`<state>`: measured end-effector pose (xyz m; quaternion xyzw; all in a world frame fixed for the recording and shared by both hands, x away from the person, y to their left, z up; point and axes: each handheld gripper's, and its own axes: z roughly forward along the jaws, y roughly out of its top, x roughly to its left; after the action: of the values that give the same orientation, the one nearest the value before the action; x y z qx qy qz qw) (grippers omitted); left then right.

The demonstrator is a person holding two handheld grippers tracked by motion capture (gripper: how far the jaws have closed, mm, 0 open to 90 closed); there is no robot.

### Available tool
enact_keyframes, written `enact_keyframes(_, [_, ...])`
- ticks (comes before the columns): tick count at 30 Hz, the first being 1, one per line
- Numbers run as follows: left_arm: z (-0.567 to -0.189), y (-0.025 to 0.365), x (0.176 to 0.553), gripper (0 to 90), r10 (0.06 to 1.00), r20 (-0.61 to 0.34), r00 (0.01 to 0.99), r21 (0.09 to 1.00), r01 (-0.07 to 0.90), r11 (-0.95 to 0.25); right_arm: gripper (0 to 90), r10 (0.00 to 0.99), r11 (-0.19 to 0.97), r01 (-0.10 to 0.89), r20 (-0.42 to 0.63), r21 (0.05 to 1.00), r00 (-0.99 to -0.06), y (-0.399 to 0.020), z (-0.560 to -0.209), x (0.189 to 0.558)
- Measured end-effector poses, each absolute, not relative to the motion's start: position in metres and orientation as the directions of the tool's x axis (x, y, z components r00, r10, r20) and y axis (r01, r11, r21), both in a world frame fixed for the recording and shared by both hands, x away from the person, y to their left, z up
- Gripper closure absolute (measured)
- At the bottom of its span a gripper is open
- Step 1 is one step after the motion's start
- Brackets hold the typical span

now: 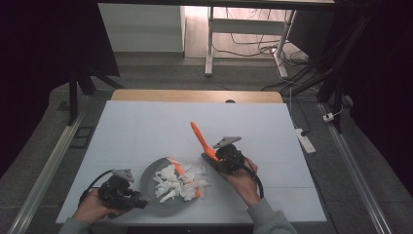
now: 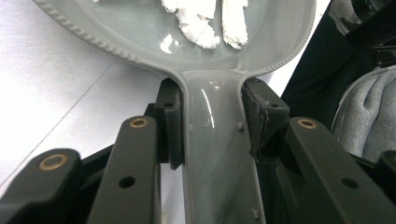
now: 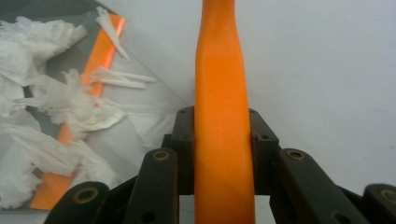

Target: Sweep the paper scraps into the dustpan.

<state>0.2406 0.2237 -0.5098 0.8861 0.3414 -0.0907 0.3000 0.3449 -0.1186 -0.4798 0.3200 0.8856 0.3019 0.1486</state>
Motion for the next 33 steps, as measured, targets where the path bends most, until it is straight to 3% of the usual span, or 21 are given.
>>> enact_keyframes(7, [-0.51, 0.222, 0.237, 61.8, 0.558, -0.361, 0.747, 0.469, 0.662, -0.584, 70.2, 0.607, 0.678, 0.426, -0.129, 0.6, -0.784, -0.089, -0.483, 0.328])
enact_keyframes(26, [-0.511, 0.22, 0.235, 61.7, 0.557, -0.362, 0.747, 0.468, 0.663, -0.585, 70.2, 0.523, 0.625, 0.414, 0.038, 0.662, -0.852, -0.028, -0.478, 0.316])
enact_keyframes(33, [-0.511, 0.221, 0.236, 61.8, 0.559, -0.365, 0.744, 0.47, 0.666, -0.579, 70.2, 0.496, 0.597, 0.361, 0.025, 0.717, -0.868, -0.027, -0.462, 0.317])
